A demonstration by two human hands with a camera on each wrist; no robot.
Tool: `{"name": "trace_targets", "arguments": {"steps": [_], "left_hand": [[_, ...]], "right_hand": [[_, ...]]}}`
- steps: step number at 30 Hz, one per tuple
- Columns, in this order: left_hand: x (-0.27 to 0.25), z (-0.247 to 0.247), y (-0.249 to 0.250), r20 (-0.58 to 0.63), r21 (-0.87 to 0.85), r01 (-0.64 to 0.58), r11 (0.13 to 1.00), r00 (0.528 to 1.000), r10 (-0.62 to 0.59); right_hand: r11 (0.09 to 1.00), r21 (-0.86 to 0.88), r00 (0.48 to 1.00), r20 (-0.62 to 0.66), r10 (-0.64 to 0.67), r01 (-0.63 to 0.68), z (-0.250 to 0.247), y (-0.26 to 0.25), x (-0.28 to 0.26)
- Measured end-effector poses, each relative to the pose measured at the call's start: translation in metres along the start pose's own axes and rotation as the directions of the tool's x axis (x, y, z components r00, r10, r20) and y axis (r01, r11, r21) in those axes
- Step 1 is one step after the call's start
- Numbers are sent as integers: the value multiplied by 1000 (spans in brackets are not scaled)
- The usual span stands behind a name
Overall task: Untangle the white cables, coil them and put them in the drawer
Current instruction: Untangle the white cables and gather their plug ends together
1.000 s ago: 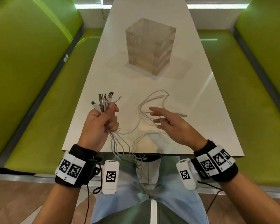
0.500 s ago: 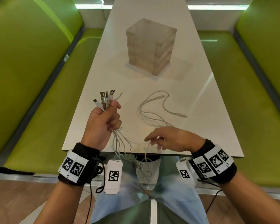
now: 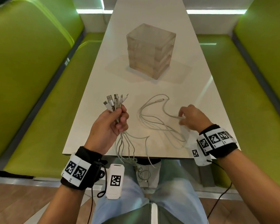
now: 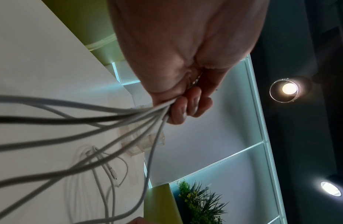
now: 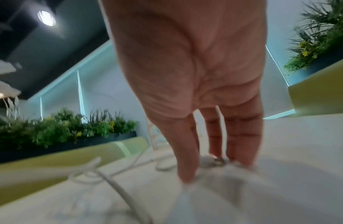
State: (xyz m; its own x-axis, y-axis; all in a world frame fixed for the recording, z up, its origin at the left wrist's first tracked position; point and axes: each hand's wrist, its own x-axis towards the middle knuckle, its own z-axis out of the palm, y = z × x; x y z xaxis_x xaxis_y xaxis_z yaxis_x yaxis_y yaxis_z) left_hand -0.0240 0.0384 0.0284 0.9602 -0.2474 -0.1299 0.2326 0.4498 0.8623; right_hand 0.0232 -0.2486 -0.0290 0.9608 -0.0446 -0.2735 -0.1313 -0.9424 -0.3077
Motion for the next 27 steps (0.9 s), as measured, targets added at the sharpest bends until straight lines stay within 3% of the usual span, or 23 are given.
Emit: {"name": "trace_targets", "arguments": {"steps": [5,7,10,13,16,20,24,27], "left_hand": [[2,-2,-2,-16,84,-78,993,997,80],[4,0,-4,-31,128,-107,986,993,112],[7,6,-6,-58,148,-141,979,987,151],[12,17,-11,-31,143,-146,979,988,152],[13,29,-16,15,115,-128,985,992,127],[9,32,-20,22,127,-124,984,992,122],[9,30,-19,70,246,-170,954,985,158],[7,33,-20,119,330,-199,923,979,168]], "right_hand": [[986,135,988,-136,-78,97,-27,-3,-16],[982,58,971,-173,-165,177,-54,-7,-24],[943,-8,943,-17,-332,332,-93,-31,-43],[881,152,884,75,-461,447,-107,-67,-57],[781,310,830,-59,-554,543,-96,-96,-60],[642,488,799,-244,-550,591,-79,-112,-59],[534,683,848,-256,-464,498,-72,-118,-61],[398,814,886,-280,-371,424,-68,-121,-62]]}}
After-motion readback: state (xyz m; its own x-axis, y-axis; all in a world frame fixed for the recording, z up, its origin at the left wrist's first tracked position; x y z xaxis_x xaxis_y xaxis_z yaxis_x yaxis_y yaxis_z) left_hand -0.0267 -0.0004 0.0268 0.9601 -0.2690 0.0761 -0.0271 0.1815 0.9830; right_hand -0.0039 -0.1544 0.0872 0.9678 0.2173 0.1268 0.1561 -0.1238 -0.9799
